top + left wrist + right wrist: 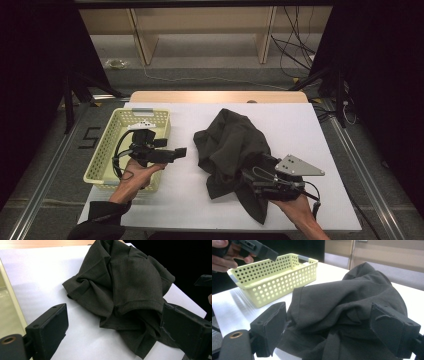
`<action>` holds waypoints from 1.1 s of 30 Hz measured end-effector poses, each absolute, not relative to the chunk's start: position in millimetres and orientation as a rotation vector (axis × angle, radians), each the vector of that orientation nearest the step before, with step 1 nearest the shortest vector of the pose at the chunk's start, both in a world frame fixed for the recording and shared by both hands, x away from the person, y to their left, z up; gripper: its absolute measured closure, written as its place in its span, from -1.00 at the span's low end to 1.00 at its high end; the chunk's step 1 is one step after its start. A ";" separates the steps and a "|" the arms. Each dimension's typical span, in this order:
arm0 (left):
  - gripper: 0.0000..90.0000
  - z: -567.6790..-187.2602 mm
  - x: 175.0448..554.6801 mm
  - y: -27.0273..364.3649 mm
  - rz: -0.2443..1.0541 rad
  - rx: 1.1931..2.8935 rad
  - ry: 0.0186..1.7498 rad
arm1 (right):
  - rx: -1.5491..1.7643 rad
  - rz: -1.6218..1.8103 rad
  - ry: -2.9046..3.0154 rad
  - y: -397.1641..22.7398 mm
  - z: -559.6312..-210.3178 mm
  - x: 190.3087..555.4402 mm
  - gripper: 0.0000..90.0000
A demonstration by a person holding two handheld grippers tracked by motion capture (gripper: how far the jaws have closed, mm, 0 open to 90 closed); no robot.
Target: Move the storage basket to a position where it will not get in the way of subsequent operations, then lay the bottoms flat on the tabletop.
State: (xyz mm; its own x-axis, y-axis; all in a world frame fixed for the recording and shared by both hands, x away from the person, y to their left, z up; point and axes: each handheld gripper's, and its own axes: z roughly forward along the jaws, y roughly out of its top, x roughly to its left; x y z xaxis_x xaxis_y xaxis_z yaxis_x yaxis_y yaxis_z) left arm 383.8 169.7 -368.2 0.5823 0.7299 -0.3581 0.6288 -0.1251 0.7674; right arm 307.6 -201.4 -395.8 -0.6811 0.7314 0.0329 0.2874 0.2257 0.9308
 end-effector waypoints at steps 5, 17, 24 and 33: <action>-0.85 -371.2 378.4 164.8 0.123 1.827 1.095 | 0.917 1.427 2.134 -192.9 -396.8 309.3 -0.65; -0.85 -380.8 371.3 156.1 0.100 1.838 1.073 | 0.903 1.386 2.193 -179.1 -402.5 315.6 -0.65; -0.86 -383.6 370.7 154.1 0.104 1.857 1.072 | 0.902 1.374 2.215 -175.7 -404.9 316.0 -0.65; -0.87 -383.7 369.3 153.3 0.111 1.854 1.078 | 0.916 1.353 2.250 -168.1 -409.7 324.6 -0.65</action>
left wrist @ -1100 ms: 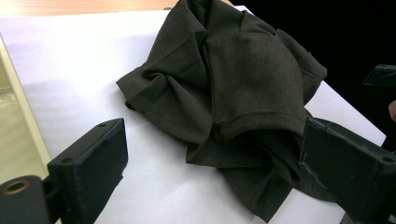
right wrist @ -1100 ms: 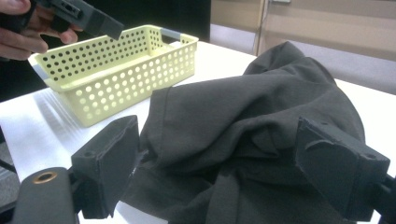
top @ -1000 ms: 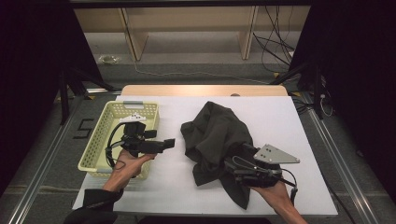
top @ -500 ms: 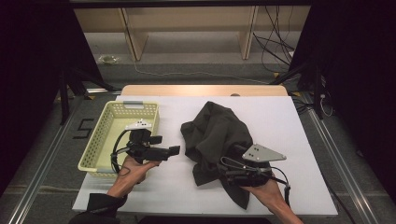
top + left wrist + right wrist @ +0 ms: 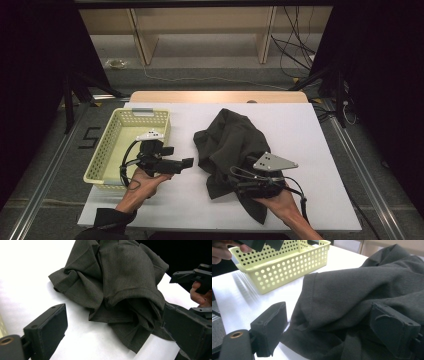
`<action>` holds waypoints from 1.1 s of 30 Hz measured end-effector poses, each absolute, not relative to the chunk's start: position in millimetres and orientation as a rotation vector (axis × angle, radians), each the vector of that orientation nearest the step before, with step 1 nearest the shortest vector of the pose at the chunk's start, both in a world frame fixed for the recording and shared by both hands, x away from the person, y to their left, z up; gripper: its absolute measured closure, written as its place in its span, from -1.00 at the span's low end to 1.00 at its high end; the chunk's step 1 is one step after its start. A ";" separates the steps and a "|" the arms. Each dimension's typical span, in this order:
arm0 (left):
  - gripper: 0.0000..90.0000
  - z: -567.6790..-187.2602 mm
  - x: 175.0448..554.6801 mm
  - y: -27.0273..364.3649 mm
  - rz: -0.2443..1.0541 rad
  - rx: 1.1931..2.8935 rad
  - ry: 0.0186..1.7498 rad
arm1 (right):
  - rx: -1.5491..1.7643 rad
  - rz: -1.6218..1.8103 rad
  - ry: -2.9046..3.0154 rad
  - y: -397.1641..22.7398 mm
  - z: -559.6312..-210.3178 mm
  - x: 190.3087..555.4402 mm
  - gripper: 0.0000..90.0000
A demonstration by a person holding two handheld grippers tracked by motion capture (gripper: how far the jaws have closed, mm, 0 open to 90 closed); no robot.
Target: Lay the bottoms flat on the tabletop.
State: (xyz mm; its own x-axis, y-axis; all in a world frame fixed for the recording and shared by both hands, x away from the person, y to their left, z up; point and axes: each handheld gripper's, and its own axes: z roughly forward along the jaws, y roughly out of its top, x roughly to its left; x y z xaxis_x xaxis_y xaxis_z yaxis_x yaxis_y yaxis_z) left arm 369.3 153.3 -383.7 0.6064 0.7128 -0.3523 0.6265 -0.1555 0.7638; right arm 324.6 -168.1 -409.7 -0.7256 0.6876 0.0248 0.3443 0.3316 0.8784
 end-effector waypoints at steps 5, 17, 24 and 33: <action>-0.87 -387.5 371.0 152.4 0.111 1.863 1.077 | 0.913 1.334 2.270 -161.3 -409.4 331.3 -0.61; -0.87 -394.5 371.8 153.1 0.111 1.878 1.074 | 0.908 1.235 2.354 -139.4 -414.6 345.5 -0.37; -0.87 -394.3 370.6 150.1 0.111 1.892 1.063 | 0.955 1.139 2.340 -130.1 -421.6 352.8 0.01; -0.86 -395.3 371.1 149.8 0.109 1.892 1.060 | 0.954 1.138 2.382 -136.0 -420.0 357.8 0.86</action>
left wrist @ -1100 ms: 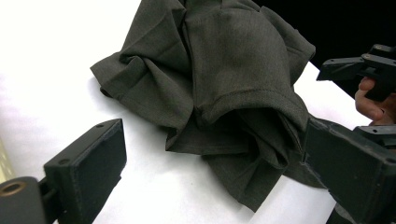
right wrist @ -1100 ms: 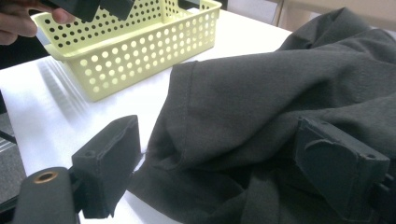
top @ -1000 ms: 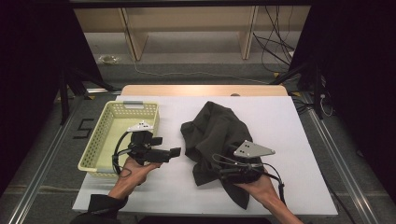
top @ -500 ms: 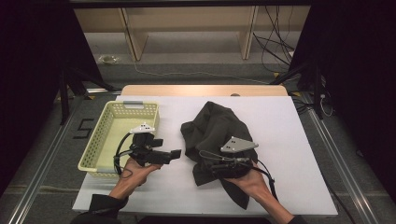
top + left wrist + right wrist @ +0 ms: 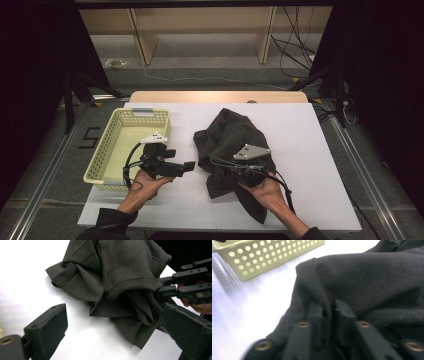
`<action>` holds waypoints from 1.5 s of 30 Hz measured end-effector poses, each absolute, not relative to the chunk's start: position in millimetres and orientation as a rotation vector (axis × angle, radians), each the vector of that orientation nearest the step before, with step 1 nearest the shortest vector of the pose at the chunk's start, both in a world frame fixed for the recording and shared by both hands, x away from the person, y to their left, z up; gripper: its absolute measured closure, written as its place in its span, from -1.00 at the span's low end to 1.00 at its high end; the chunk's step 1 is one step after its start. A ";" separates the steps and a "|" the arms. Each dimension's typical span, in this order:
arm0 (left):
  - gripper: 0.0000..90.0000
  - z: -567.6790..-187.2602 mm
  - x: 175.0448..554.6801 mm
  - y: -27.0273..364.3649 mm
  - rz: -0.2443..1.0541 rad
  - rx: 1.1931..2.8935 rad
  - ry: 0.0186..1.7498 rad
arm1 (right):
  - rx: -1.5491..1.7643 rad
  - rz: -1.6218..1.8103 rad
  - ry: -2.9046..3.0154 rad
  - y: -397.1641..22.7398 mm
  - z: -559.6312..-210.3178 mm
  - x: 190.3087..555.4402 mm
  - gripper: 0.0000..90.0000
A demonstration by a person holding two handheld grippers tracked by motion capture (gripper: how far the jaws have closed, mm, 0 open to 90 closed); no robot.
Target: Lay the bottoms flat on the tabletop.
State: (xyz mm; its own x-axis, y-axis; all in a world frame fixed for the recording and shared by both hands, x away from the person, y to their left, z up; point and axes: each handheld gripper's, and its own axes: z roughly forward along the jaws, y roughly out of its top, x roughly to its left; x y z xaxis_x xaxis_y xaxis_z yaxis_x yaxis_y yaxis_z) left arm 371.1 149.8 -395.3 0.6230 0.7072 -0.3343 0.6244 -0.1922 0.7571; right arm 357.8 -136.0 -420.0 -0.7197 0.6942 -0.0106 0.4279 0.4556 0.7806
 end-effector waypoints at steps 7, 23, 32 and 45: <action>-0.86 -396.4 371.2 149.5 0.110 1.902 1.056 | 0.958 1.171 2.327 -151.2 -401.9 362.6 0.96; -0.86 -398.4 373.0 148.9 0.110 1.919 1.054 | 1.176 1.257 2.093 -231.2 -372.7 386.9 0.97; -0.86 -398.3 373.6 150.6 0.114 1.911 1.061 | 1.274 1.238 2.020 -267.6 -374.4 395.2 0.97; -0.86 -397.8 374.3 150.7 0.116 1.915 1.063 | 1.370 1.170 1.930 -309.1 -379.6 401.4 0.97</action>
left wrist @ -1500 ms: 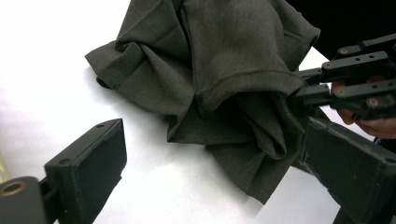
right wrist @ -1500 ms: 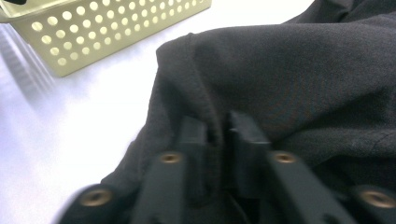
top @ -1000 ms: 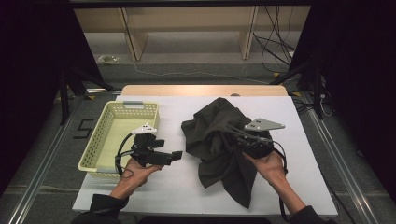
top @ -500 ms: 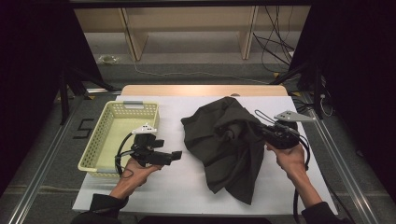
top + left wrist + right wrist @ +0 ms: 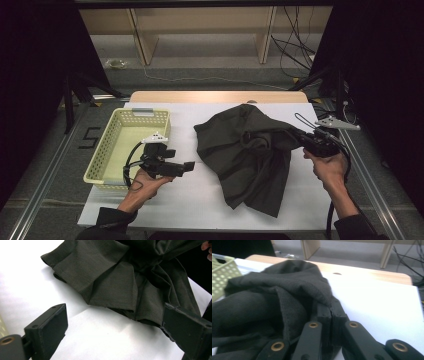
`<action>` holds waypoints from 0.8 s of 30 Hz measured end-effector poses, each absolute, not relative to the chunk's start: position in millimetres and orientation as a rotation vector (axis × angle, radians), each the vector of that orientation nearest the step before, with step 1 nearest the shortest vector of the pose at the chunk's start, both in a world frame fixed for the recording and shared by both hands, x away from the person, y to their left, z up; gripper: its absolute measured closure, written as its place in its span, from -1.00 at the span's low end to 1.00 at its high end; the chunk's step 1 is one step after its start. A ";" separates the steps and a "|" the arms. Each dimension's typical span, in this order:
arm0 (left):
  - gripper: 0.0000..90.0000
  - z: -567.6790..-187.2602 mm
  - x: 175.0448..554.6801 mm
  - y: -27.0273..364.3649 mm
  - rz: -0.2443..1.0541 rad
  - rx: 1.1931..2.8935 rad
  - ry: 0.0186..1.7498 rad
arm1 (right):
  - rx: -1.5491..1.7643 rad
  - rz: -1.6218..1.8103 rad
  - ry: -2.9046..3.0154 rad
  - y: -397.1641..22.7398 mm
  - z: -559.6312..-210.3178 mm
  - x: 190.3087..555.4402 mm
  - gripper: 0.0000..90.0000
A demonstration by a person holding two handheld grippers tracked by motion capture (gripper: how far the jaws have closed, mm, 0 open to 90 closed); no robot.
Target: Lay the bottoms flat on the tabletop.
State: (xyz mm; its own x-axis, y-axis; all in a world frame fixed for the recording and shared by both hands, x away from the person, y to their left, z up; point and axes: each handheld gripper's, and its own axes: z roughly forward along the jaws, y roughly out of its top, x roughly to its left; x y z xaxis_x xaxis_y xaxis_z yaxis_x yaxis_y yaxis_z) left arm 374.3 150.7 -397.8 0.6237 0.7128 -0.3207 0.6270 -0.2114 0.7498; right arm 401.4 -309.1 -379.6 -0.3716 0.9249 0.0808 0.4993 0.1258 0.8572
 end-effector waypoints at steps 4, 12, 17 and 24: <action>-0.85 -397.5 374.5 150.6 0.114 1.913 1.067 | 1.398 1.130 1.913 -318.5 -384.9 403.1 0.97; -0.85 -397.5 374.7 150.6 0.117 1.927 1.059 | 1.452 1.046 1.888 -337.4 -396.6 407.2 0.96; -0.85 -397.0 374.9 150.5 0.118 1.925 1.065 | 1.479 1.024 1.910 -342.9 -405.3 408.6 0.96; -0.83 -398.0 375.5 149.5 0.113 1.945 1.061 | 1.509 0.994 1.920 -349.7 -413.3 413.2 0.96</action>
